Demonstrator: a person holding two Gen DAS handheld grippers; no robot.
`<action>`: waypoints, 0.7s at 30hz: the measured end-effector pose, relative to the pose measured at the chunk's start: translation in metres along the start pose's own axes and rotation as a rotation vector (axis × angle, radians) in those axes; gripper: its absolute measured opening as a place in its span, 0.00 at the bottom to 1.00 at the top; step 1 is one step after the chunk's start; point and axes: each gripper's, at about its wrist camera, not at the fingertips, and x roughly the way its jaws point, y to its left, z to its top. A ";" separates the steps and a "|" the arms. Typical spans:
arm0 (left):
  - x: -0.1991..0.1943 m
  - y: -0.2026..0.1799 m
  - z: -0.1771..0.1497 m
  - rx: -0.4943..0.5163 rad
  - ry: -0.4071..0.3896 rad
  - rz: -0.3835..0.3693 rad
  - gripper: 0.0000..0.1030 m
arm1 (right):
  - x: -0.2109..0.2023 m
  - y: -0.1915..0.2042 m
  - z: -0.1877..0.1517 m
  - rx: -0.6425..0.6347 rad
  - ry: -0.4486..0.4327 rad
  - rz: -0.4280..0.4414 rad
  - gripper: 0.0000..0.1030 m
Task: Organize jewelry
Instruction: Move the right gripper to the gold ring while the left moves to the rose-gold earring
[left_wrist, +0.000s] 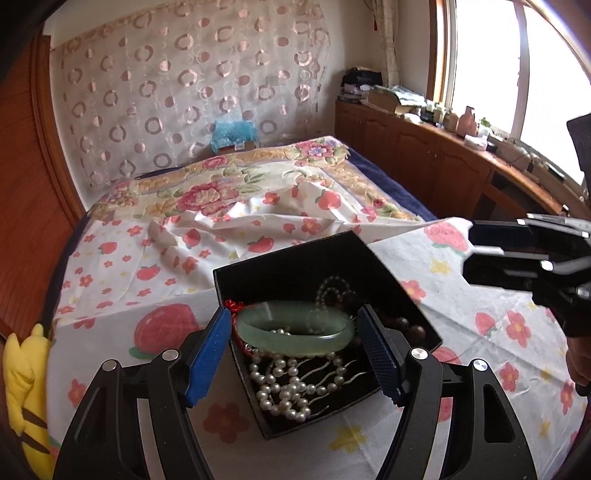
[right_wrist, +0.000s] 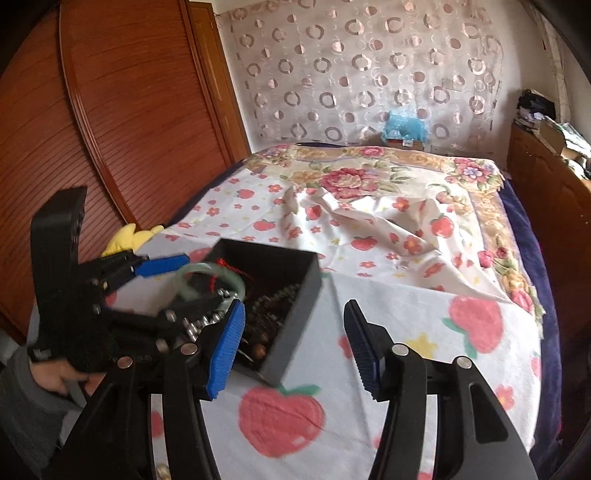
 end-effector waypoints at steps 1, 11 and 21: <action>-0.001 -0.001 0.000 0.000 -0.002 -0.007 0.66 | -0.003 -0.002 -0.004 -0.002 0.000 -0.004 0.57; -0.044 -0.011 -0.024 0.075 -0.020 0.028 0.66 | -0.038 0.012 -0.061 -0.053 -0.035 -0.034 0.57; -0.072 -0.006 -0.069 0.075 0.029 0.021 0.66 | -0.040 0.066 -0.113 -0.173 0.018 0.001 0.57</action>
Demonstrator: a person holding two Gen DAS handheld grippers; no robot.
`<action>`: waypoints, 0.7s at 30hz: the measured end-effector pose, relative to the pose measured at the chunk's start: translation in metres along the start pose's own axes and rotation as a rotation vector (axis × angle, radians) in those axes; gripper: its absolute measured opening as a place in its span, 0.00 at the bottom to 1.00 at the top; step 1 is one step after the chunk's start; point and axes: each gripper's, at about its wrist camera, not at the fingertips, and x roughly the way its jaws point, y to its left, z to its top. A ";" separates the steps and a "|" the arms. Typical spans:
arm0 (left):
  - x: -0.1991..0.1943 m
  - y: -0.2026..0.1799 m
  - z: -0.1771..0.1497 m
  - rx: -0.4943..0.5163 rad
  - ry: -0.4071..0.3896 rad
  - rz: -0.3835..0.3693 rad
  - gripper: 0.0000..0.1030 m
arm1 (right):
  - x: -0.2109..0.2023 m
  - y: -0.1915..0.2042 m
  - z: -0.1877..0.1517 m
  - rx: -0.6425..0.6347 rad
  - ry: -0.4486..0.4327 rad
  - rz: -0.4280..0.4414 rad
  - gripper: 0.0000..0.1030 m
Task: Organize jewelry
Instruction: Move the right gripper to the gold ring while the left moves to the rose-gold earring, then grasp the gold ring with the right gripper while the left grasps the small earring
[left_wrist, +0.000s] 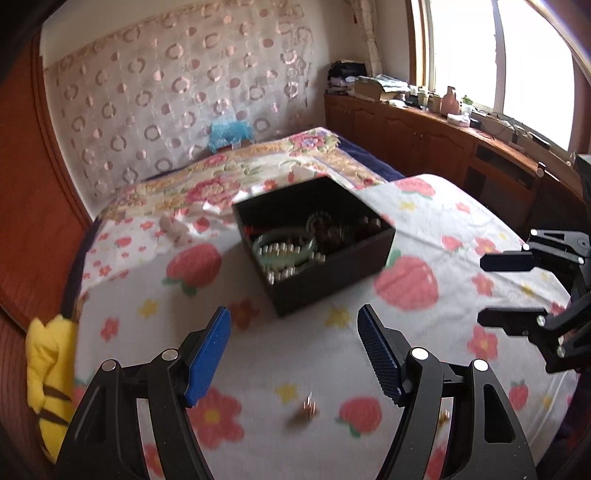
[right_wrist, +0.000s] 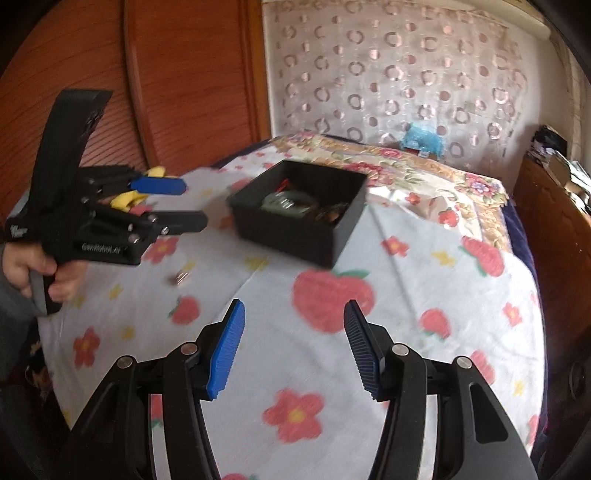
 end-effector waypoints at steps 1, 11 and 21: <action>-0.001 0.002 -0.006 -0.011 0.007 -0.009 0.66 | 0.001 0.005 -0.003 -0.009 0.009 0.008 0.57; -0.002 0.017 -0.048 -0.045 0.060 -0.017 0.66 | 0.019 0.055 -0.026 -0.093 0.085 0.072 0.56; 0.000 0.013 -0.066 -0.046 0.089 -0.049 0.59 | 0.035 0.079 -0.034 -0.177 0.158 0.093 0.35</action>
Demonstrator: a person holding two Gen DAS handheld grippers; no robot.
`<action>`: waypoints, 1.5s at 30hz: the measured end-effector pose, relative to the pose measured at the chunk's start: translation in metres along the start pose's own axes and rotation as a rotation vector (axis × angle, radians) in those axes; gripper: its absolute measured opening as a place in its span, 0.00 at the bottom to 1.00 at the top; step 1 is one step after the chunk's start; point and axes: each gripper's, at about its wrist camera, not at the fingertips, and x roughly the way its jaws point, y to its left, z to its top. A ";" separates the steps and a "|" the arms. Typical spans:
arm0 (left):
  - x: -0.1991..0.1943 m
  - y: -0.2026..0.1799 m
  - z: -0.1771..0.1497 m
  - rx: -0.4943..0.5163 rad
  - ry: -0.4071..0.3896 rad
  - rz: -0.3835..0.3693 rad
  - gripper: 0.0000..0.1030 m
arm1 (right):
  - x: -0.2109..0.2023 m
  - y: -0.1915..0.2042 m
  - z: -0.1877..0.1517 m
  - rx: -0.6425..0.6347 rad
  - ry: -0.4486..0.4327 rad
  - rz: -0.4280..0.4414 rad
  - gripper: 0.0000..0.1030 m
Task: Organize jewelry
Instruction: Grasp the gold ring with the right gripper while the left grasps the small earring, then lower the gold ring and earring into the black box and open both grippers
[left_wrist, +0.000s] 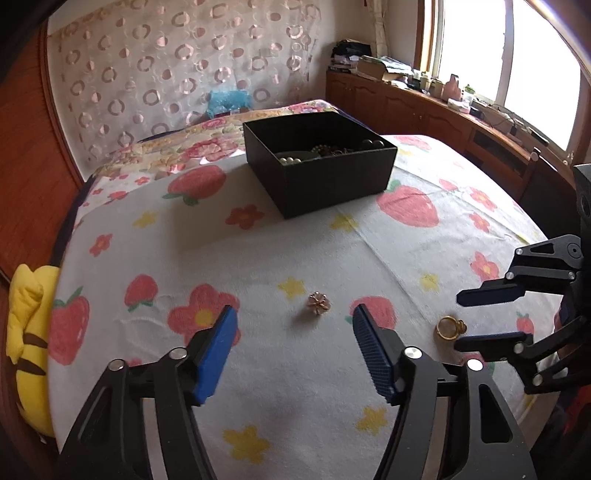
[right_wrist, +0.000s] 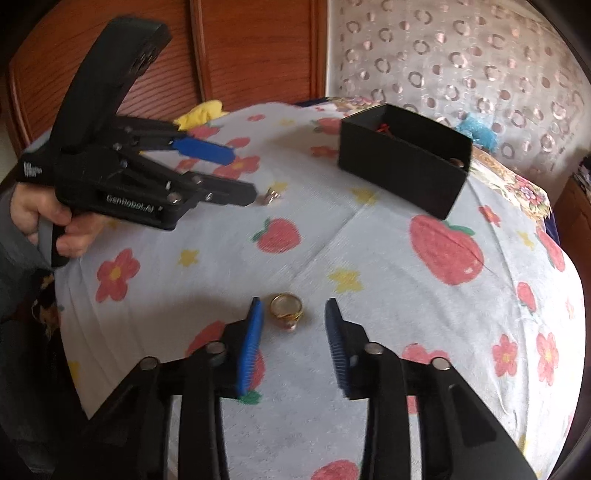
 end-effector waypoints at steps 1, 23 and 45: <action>0.001 -0.001 0.000 0.002 0.003 -0.005 0.58 | 0.002 0.002 0.000 -0.011 0.010 -0.006 0.34; 0.022 -0.013 0.004 -0.014 0.031 -0.033 0.19 | -0.011 -0.015 -0.001 0.018 -0.059 -0.036 0.20; 0.003 -0.001 0.065 -0.043 -0.099 -0.020 0.13 | -0.012 -0.100 0.074 0.134 -0.185 -0.133 0.20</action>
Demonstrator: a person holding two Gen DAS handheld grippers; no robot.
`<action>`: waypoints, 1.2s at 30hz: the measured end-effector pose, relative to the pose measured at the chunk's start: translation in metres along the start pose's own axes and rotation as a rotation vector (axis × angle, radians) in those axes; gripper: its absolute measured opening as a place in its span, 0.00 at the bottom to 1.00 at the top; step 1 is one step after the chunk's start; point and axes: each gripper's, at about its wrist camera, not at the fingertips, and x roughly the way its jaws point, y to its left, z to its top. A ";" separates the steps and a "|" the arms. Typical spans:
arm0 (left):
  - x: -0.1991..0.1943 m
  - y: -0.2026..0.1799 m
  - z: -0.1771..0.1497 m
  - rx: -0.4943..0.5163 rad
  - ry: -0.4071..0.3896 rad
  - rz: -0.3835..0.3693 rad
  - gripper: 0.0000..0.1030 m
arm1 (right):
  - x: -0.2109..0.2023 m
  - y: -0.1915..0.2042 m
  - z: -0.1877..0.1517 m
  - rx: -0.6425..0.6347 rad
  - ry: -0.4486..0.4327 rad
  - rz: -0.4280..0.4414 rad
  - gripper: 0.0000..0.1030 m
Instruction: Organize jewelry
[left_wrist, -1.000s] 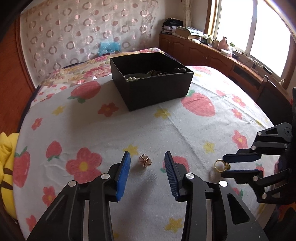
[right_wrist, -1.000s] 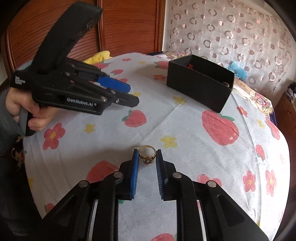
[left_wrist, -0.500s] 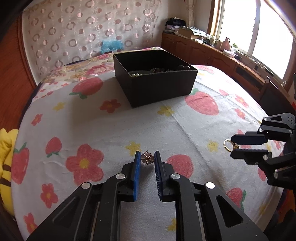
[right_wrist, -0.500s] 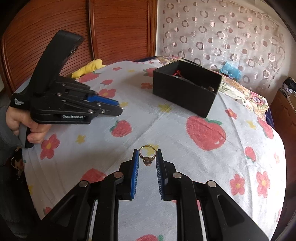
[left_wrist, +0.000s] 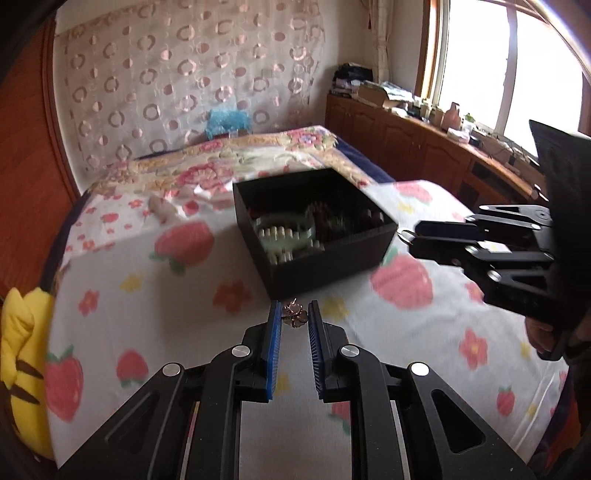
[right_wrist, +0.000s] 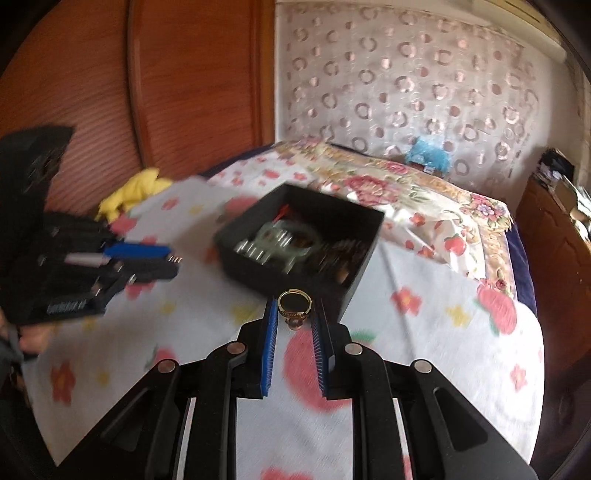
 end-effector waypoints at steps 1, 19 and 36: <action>0.001 0.000 0.005 0.000 -0.005 0.003 0.13 | 0.003 -0.005 0.006 0.011 -0.008 0.000 0.20; 0.034 0.002 0.057 -0.031 -0.050 0.045 0.14 | 0.018 -0.031 0.033 0.107 -0.030 0.012 0.36; -0.010 -0.025 0.030 -0.018 -0.142 0.141 0.88 | -0.038 -0.015 -0.017 0.200 -0.123 -0.076 0.62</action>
